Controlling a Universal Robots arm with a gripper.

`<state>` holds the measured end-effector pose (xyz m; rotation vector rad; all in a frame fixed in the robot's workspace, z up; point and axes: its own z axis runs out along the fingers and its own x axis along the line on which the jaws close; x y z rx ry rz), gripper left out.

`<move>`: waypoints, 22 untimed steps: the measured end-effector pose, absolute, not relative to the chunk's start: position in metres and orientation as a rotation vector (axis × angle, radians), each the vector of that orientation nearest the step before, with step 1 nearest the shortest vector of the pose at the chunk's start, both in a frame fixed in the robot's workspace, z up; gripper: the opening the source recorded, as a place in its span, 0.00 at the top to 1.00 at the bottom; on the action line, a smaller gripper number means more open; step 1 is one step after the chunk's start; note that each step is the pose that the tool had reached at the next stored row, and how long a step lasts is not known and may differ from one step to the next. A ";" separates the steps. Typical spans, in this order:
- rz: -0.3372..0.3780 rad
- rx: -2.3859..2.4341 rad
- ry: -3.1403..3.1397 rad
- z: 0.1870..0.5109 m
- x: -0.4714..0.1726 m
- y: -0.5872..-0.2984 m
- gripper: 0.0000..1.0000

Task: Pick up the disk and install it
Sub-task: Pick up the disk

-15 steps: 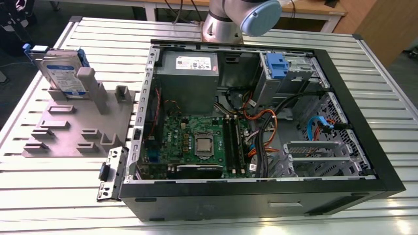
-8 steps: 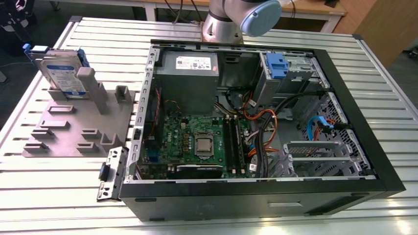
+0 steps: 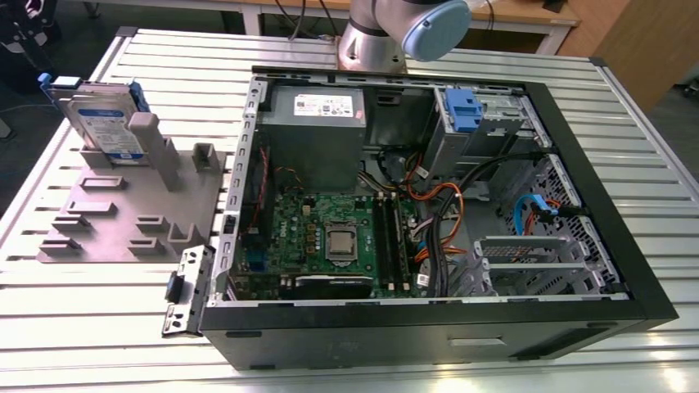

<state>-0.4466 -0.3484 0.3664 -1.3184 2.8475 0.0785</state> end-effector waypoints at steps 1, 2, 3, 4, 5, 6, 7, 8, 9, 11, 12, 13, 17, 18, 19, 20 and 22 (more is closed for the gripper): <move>0.078 -1.326 2.844 0.366 -0.447 -0.348 0.89; 0.078 -1.334 2.841 0.366 -0.447 -0.348 0.89; 0.079 -1.342 2.837 0.366 -0.447 -0.348 0.89; 0.079 -1.350 2.833 0.366 -0.447 -0.348 0.89; 0.078 -1.358 2.830 0.366 -0.447 -0.348 0.89; 0.079 -1.366 2.826 0.366 -0.447 -0.348 0.89; 0.079 -1.373 2.823 0.366 -0.447 -0.348 0.89; 0.079 -1.381 2.819 0.366 -0.447 -0.348 0.89; 0.079 -1.389 2.815 0.366 -0.447 -0.348 0.89; 0.079 -1.403 2.808 0.366 -0.447 -0.348 0.89; 0.079 -1.411 2.805 0.366 -0.447 -0.348 0.89; 0.079 -1.418 2.801 0.366 -0.447 -0.348 0.89; 0.079 -1.450 2.786 0.366 -0.447 -0.348 0.89; 0.079 -1.458 2.782 0.366 -0.447 -0.348 0.89; 0.079 -1.466 2.777 0.366 -0.447 -0.348 0.89; 0.079 -1.473 2.774 0.366 -0.447 -0.348 0.89; 0.079 -1.489 2.765 0.366 -0.447 -0.348 0.89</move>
